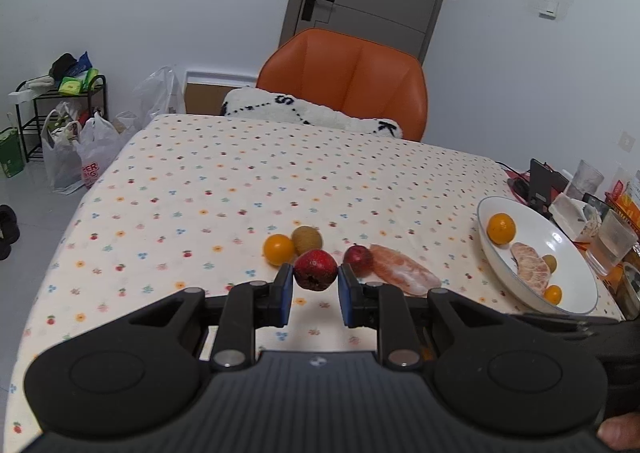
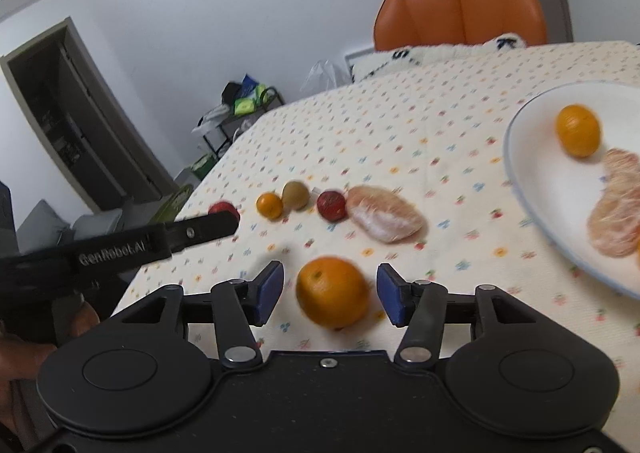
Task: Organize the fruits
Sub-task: 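Close the right gripper on the large orange and lift it while the left holds the plum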
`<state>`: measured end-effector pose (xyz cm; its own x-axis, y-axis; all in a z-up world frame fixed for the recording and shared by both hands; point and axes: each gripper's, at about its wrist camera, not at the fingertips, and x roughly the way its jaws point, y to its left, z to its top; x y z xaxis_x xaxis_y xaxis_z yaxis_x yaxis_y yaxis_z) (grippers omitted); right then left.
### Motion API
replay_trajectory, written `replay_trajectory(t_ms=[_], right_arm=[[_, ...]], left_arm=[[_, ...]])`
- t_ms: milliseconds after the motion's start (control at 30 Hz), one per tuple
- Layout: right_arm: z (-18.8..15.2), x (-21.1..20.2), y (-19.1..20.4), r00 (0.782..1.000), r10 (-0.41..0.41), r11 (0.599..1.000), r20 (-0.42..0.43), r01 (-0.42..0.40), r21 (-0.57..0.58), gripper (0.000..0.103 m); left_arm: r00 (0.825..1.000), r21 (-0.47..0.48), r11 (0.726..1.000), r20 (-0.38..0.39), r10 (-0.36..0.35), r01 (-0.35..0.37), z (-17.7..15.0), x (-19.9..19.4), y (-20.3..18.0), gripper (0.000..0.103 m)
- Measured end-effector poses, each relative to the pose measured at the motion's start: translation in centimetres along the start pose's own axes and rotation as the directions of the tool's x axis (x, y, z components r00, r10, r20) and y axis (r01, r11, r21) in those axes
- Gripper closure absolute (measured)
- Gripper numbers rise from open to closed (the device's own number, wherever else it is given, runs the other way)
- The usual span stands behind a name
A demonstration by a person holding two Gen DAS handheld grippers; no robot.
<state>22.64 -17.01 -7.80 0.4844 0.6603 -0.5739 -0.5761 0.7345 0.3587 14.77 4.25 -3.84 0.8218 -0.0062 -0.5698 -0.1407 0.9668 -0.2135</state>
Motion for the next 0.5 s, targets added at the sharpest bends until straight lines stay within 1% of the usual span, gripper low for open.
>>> replay_trajectory(t_ms=[33, 67, 233, 500], right_arm=[[-0.2, 0.2, 0.2, 1.0, 0.0, 1.0, -0.007, 0.0, -0.007, 0.059], [-0.4, 0.3, 0.2, 1.0, -0.006, 1.0, -0.009, 0.006, -0.014, 0.064], [-0.4, -0.8, 0.1, 1.0, 0.0, 1.0, 0.012, 0.0, -0.026, 0.064], [0.3, -4.3, -2.3, 0.995, -0.055, 0.998, 0.08, 0.054, 0.011, 0.064]], left_arm=[[1.0, -0.001, 1.0, 0.001, 0.002, -0.002, 0.0, 0.0, 0.1, 0.081], [1.0, -0.002, 1.0, 0.001, 0.003, -0.003, 0.0, -0.1, 0.1, 0.081], [1.0, 0.007, 1.0, 0.003, -0.005, 0.005, 0.1, -0.1, -0.3, 0.081], [0.998, 0.043, 0.998, 0.003, -0.055, 0.055, 0.2, 0.5, -3.3, 0.081]])
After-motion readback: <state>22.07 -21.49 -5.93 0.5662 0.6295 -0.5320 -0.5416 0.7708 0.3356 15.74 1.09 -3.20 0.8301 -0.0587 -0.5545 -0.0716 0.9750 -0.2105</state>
